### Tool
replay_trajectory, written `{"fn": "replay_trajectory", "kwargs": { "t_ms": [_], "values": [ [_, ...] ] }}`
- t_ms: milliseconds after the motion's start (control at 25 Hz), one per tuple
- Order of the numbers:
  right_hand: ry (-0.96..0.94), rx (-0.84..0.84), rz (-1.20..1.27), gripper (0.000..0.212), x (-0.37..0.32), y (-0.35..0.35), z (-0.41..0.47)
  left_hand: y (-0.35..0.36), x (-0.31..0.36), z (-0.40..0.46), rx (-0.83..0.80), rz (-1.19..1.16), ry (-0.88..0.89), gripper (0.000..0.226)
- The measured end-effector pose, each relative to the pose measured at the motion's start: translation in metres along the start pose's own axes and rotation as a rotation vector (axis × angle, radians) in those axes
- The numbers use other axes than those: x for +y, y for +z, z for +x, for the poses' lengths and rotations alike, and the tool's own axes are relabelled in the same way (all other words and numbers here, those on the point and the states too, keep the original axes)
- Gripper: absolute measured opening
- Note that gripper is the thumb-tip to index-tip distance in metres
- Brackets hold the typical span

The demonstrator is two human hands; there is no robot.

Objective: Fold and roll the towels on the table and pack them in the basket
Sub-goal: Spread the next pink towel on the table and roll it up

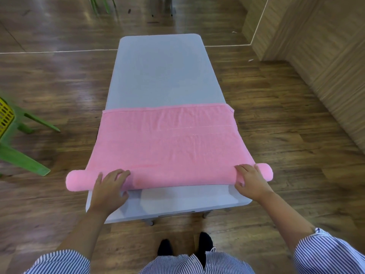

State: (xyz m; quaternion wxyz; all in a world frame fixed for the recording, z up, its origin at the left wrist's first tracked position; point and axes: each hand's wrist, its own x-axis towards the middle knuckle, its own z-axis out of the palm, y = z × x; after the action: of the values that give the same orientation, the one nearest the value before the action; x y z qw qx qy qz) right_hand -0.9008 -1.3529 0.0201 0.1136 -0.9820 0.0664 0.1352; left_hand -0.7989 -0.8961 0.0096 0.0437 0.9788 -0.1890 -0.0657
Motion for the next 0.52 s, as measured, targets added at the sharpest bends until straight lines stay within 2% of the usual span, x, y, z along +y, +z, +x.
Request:
{"fn": "replay_trajectory", "kwargs": {
  "t_ms": [120, 400, 520],
  "values": [
    [-0.002, -0.009, -0.003, 0.054, 0.001, 0.002, 0.003, -0.004, -0.003, 0.001, 0.022, 0.028, 0.021, 0.047],
    [-0.044, 0.005, 0.017, 0.045, -0.016, 0.006, -0.001, -0.009, -0.012, -0.029, 0.068, 0.004, 0.014, 0.05],
    [-0.017, -0.044, -0.005, 0.041, -0.016, -0.003, -0.003, -0.005, -0.014, -0.025, 0.123, -0.035, 0.034, 0.051]
  ]
}}
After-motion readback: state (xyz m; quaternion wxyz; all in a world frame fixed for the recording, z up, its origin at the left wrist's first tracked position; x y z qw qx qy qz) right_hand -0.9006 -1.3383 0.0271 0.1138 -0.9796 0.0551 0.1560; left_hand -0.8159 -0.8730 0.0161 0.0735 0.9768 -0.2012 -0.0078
